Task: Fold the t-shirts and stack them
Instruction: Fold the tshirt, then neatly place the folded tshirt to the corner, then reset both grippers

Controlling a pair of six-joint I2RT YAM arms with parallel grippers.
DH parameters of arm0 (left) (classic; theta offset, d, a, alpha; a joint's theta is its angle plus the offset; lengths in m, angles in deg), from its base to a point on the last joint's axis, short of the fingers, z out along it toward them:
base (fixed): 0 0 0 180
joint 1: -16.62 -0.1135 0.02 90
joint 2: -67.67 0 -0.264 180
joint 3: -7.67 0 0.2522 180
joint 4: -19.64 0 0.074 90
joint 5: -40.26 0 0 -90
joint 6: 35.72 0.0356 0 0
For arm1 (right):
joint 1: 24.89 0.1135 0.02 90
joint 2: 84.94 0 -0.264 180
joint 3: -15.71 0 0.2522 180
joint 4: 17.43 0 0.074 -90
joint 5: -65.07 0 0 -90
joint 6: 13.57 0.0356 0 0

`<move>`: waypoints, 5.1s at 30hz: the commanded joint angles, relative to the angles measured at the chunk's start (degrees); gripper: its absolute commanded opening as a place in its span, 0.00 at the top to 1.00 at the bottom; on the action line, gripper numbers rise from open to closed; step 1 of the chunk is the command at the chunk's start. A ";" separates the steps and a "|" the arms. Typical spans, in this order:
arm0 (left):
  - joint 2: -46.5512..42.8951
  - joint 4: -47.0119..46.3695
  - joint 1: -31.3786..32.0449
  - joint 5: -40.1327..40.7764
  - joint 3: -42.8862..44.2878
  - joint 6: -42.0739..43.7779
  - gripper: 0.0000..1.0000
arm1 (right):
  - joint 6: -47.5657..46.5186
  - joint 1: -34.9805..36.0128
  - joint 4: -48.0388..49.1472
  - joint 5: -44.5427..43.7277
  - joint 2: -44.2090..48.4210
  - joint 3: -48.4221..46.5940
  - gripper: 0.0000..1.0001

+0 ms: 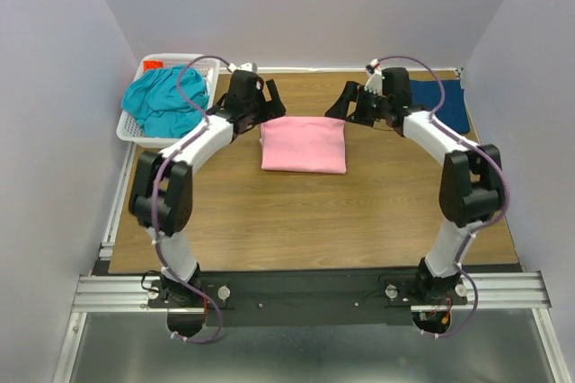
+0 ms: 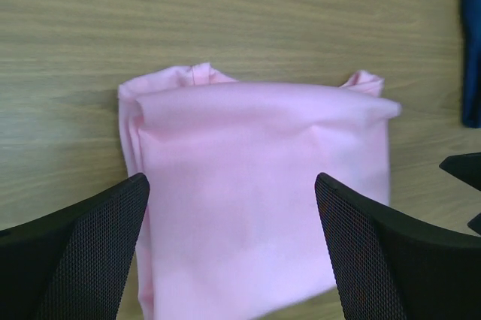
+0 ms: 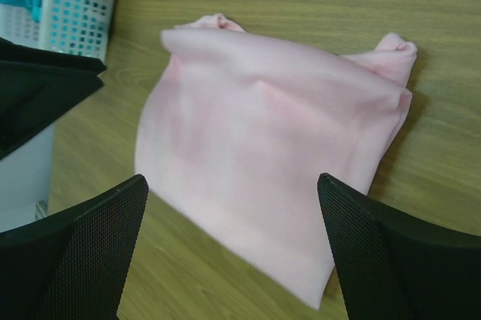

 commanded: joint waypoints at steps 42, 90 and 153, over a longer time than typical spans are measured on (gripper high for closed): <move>-55.99 8.15 -0.14 27.09 -41.09 -9.89 0.02 | -16.76 15.66 -11.26 -51.86 -14.59 -5.07 0.90; -64.34 8.50 -0.14 40.71 -40.73 -12.17 0.02 | -56.33 -5.08 -5.46 -74.20 -12.04 -29.94 0.99; -62.67 8.15 -0.14 36.93 -38.18 -11.03 0.02 | -26.10 -18.35 -8.44 -61.64 -5.20 -20.46 0.00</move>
